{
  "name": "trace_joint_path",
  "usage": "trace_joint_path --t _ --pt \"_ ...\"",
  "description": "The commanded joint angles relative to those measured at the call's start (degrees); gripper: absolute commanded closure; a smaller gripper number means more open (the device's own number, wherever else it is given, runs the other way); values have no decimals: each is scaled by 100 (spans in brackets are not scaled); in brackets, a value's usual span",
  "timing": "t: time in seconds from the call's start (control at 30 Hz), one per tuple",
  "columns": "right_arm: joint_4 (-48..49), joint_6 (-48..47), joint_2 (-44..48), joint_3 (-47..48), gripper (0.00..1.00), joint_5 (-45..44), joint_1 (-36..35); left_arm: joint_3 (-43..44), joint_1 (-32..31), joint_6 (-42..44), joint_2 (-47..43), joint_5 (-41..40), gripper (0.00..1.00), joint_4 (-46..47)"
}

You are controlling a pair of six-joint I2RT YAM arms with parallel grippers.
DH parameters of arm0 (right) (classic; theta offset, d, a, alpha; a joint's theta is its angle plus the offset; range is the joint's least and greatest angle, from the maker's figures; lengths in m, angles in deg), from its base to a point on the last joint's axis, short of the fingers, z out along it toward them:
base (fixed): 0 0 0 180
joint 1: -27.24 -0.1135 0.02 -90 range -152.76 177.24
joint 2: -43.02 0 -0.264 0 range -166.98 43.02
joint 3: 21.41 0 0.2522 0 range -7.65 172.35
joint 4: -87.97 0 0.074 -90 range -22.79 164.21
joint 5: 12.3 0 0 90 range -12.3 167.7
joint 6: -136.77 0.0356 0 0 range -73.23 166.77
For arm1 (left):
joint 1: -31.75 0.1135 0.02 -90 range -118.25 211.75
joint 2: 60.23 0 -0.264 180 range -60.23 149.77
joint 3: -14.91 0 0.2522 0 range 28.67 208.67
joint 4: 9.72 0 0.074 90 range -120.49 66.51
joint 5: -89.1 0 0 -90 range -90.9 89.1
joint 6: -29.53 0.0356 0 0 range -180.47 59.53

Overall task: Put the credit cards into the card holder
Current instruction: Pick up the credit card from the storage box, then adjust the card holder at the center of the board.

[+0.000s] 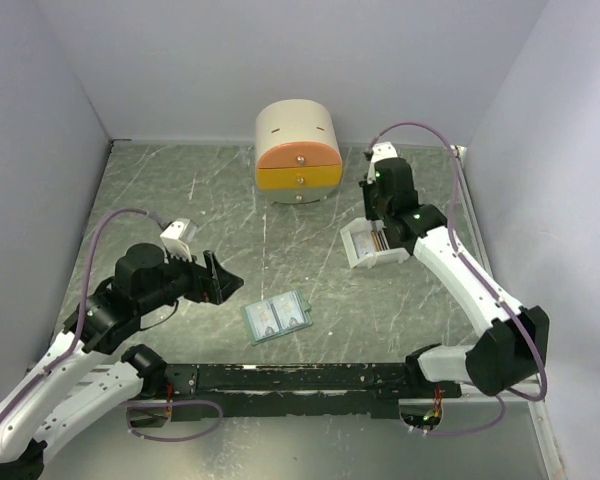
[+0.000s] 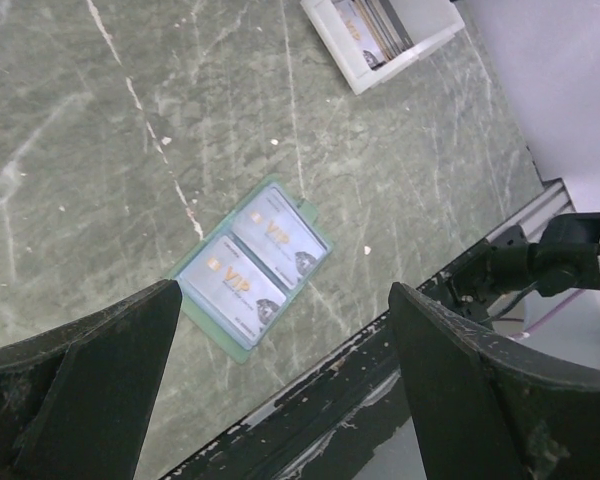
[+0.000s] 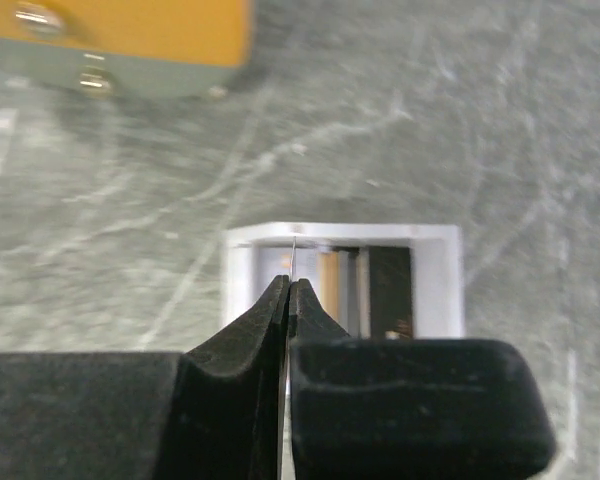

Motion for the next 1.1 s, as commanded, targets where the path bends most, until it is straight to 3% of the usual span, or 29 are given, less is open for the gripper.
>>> trace_joint_path --t 0.0,0.17,0.27,0.57,0.87,1.07 --pt "-107 690 403 243 100 67 -730 47 21 -465 114 567 3 467" --pt "468 1719 899 -68 100 1020 -1412 -114 21 -1196 134 1100 2 1190" --pt "1035 2282 1272 -496 100 1568 -1706 -309 25 -1636 227 1419 8 1731" --pt "3718 4167 1843 -2004 100 3500 -1896 -218 21 -2224 505 1472 15 2577" --pt "5364 5362 2264 -2921 100 3658 -2018 -1055 21 -3197 739 1984 18 4353" --pt "5692 5641 2152 -3050 100 3596 -2141 -1425 28 -3631 1019 2384 31 5564"
